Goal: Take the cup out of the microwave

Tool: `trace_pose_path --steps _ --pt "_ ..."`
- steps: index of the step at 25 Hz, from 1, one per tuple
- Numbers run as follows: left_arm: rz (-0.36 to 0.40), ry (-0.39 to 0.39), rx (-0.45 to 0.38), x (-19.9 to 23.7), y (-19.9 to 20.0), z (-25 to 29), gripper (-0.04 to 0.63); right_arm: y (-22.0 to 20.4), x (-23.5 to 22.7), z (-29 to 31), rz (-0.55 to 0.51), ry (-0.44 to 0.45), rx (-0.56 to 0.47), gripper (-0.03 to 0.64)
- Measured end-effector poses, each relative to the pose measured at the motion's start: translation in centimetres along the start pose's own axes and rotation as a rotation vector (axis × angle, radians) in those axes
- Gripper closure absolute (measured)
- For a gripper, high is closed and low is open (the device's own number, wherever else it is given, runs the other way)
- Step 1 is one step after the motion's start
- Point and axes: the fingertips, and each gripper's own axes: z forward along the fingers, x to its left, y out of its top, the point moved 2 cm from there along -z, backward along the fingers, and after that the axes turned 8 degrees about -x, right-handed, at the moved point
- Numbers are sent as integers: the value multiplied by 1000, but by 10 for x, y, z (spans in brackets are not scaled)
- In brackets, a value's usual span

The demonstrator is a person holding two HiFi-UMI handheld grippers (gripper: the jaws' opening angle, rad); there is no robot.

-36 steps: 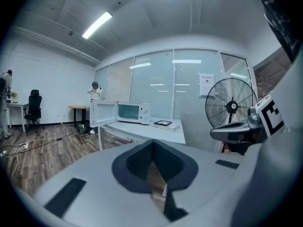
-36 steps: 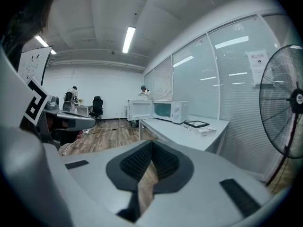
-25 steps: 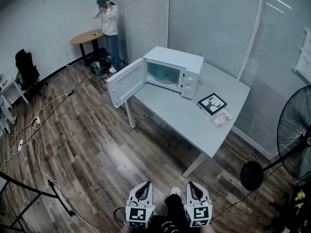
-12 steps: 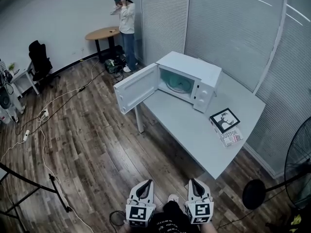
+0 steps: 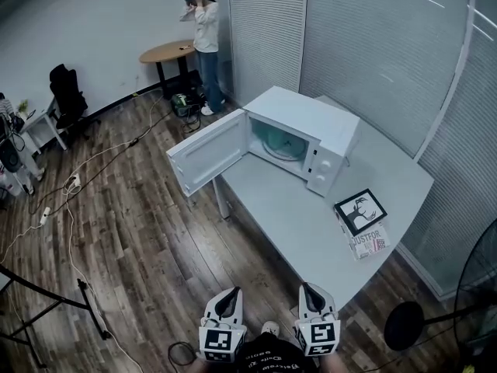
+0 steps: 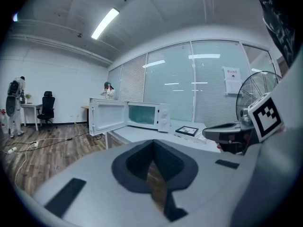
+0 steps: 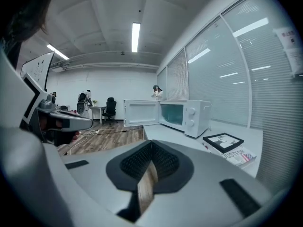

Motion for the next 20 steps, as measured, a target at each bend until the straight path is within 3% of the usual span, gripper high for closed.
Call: trace_pose_path --steps 3,11,20 --pt "32 -11 -8 -13 5 27 591 3 -24 14 -1 2 -5 614" --pt "9 -8 -8 -37 11 83 591 6 -70 45 3 33 -23 614" --pt "7 -8 0 -31 10 118 591 6 -87 68 15 27 -14 613"
